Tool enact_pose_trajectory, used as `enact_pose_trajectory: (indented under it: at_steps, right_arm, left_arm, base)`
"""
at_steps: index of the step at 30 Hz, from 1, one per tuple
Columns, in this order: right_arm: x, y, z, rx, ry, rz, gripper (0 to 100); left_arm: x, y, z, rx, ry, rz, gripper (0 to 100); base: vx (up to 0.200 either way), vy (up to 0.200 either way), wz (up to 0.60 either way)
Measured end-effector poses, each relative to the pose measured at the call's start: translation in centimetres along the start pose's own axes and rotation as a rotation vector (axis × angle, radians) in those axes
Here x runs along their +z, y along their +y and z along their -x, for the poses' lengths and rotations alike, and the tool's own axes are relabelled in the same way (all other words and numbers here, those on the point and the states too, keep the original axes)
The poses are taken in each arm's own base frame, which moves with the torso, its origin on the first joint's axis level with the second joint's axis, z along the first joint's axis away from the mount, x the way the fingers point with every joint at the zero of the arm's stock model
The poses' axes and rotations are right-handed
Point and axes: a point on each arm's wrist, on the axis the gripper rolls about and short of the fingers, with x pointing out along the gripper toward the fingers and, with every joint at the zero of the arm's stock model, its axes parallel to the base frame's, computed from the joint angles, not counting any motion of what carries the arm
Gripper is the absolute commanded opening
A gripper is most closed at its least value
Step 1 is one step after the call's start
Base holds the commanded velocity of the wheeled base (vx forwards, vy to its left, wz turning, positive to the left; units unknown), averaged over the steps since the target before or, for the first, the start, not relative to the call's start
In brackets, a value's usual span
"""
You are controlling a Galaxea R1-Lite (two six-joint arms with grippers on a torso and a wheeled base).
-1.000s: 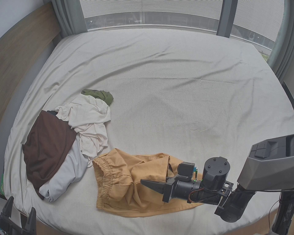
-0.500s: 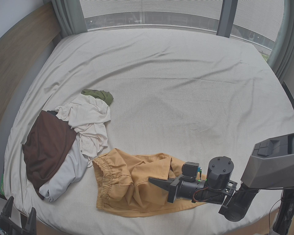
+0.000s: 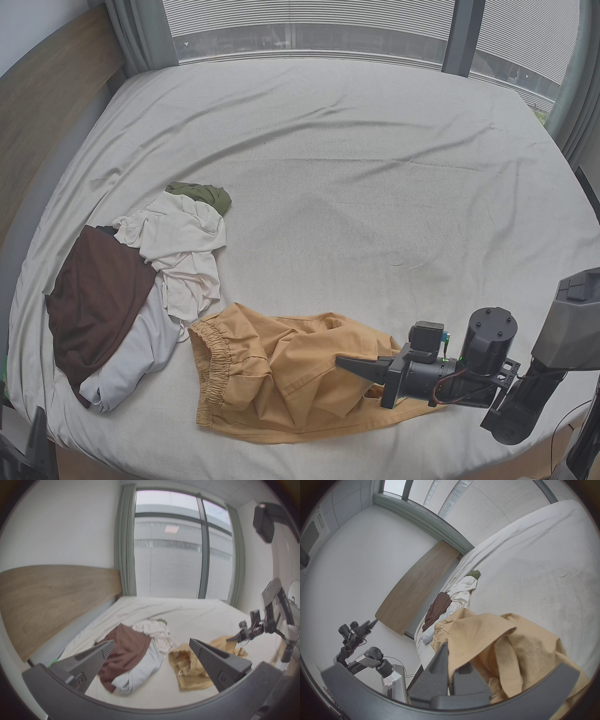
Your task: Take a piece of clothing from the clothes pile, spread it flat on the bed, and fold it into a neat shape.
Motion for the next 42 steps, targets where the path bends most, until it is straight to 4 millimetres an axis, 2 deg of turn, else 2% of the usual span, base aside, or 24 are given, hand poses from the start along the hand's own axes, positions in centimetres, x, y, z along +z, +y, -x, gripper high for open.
enact_pose_trajectory:
  at_steps: [4,8,13,18,22,26,31,37,42]
  right_arm:
    - [0.6,-0.2,0.9,-0.012,-0.018,-0.001,0]
    - [1.1,-0.3,1.7,-0.02,-0.034,0.001,0]
    - [1.7,-0.2,2.5,-0.019,-0.052,0.004,0]
    - [2.1,-0.3,3.2,-0.014,-0.061,0.007,0]
    - [2.3,-0.4,3.6,-0.015,-0.067,0.008,0]
    - [2.5,-0.5,4.0,-0.019,-0.073,0.008,0]
    - [2.7,-0.7,4.1,-0.024,-0.081,0.011,0]
    - [2.8,-0.8,4.3,-0.031,-0.087,0.012,0]
    - [3.0,-1.1,4.5,-0.045,-0.096,0.012,0]
  left_arm:
    - [2.5,-0.1,-0.5,-0.141,-0.008,0.068,100]
    - [4.0,-0.3,-1.6,-0.282,0.048,0.241,100]
    - [5.7,-0.8,-4.2,-0.453,0.144,0.357,100]
    - [6.5,-1.5,-7.9,-0.632,0.224,0.395,100]
    - [5.9,-2.0,-10.9,-0.706,0.288,0.412,100]
    - [4.0,-2.2,-13.3,-0.721,0.378,0.424,100]
    - [2.1,-2.4,-15.3,-0.73,0.433,0.38,100]
    - [1.6,-2.9,-18.4,-0.754,0.456,0.364,100]
    - [0.5,-3.1,-19.3,-0.764,0.5,0.364,100]
  base:
    - [0.0,0.0,0.0]
    - [0.0,0.0,0.0]
    - [0.0,0.0,0.0]
    - [0.0,0.0,0.0]
    - [0.0,0.0,0.0]
    - [0.0,0.0,0.0]
    - [0.0,0.0,0.0]
    - [0.0,0.0,0.0]
    - [0.0,0.0,0.0]
